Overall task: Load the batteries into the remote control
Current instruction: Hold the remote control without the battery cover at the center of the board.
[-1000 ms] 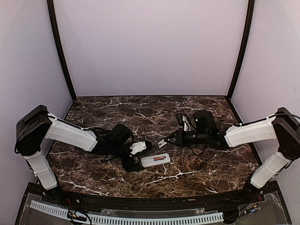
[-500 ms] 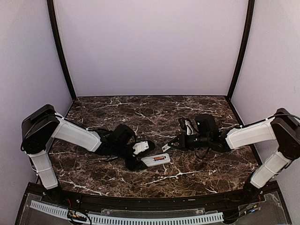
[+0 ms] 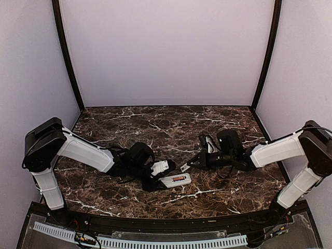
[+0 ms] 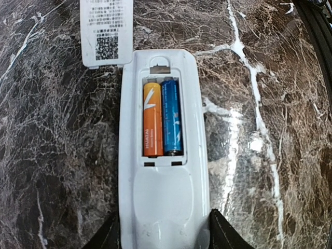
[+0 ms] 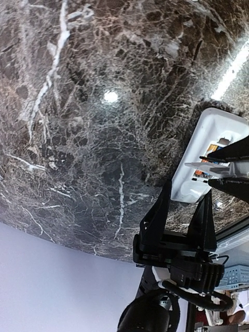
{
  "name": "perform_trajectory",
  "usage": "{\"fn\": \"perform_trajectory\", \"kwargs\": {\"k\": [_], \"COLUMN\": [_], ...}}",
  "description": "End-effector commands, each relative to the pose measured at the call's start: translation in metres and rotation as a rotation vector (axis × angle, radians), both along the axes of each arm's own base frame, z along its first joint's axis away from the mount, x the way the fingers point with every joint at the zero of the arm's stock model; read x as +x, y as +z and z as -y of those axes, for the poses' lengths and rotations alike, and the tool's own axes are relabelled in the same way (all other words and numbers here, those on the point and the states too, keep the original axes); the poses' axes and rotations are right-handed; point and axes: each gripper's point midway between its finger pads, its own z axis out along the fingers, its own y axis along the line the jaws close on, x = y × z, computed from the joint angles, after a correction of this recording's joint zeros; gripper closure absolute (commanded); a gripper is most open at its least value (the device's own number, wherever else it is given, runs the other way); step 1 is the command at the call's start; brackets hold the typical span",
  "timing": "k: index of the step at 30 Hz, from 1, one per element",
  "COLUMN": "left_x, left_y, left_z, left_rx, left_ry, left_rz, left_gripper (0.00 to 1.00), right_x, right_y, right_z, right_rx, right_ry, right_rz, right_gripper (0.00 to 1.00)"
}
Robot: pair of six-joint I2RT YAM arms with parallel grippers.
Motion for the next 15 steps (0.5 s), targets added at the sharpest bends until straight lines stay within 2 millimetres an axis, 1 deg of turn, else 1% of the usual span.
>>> {"fn": "perform_trajectory", "kwargs": {"k": [1, 2, 3, 4, 5, 9, 15], "left_x": [-0.025, -0.023, -0.028, -0.026, -0.030, -0.032, -0.039], "left_y": [-0.015, -0.017, -0.020, -0.021, -0.024, -0.031, -0.035], "left_z": [-0.009, -0.010, -0.007, -0.007, -0.006, -0.005, -0.002], "left_rx": [0.052, 0.069, 0.082, 0.095, 0.105, 0.115, 0.120], "left_ry": [0.064, 0.086, 0.079, 0.094, 0.087, 0.091, 0.055], "left_rz": [-0.063, -0.032, -0.019, 0.006, 0.013, 0.023, 0.013], "left_gripper": [0.65, 0.66, 0.67, 0.68, 0.69, 0.71, 0.73], "right_x": [-0.013, -0.016, -0.020, -0.023, -0.026, -0.031, -0.044], "right_y": [-0.002, -0.001, 0.000, 0.002, 0.003, 0.005, -0.003], "right_z": [0.000, -0.001, -0.003, -0.005, -0.006, -0.010, -0.021], "right_rx": [0.053, 0.075, 0.098, 0.123, 0.139, 0.187, 0.207], "right_ry": [-0.012, -0.016, -0.019, -0.021, -0.023, -0.036, -0.016], "right_rz": [-0.059, -0.070, -0.087, -0.101, -0.115, -0.155, -0.196], "right_gripper": [1.00, 1.00, 1.00, 1.00, 1.00, 1.00, 1.00]}}
